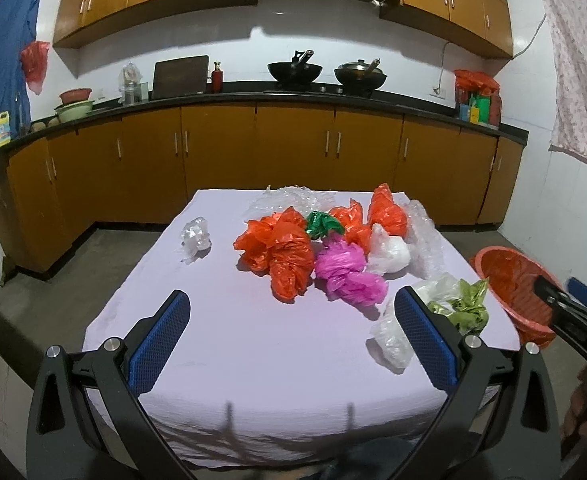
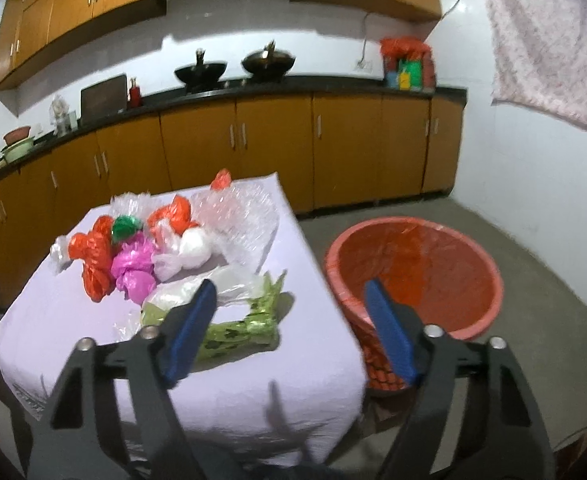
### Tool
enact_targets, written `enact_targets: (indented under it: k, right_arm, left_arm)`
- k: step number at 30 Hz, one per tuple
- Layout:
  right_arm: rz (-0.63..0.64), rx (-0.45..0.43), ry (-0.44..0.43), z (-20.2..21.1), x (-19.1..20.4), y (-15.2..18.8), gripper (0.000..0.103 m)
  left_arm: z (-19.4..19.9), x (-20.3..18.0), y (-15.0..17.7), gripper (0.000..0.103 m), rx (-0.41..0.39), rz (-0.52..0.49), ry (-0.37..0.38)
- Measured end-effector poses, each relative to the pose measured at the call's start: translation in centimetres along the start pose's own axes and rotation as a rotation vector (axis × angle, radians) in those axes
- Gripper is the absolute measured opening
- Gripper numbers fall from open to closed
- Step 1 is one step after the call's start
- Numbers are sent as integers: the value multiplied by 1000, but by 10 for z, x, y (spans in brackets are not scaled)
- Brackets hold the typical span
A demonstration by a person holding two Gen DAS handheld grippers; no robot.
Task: Collect trash
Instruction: 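Grasp the green paw-print bag with the right gripper while the left gripper grasps clear plastic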
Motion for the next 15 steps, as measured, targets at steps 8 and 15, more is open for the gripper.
enact_targets:
  k: [8, 15]
  right_arm:
    - [-34, 150, -2, -64, 6, 22, 59]
    - [-25, 233, 1, -95, 8, 41, 54]
  left_arm:
    - [-10, 14, 2, 101, 1, 15, -6]
    - [-25, 21, 3, 101, 8, 45, 17]
Point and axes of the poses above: each gripper's, at about its wrist camera, not at the fingertips, and z roughly against the way its jaws point, x to its left, y to its underside, the point moved 10 cm from there along -z, roughly the way its jaws point, and after that the axes turned 4 degrees about -z, right-handed, at the moved point
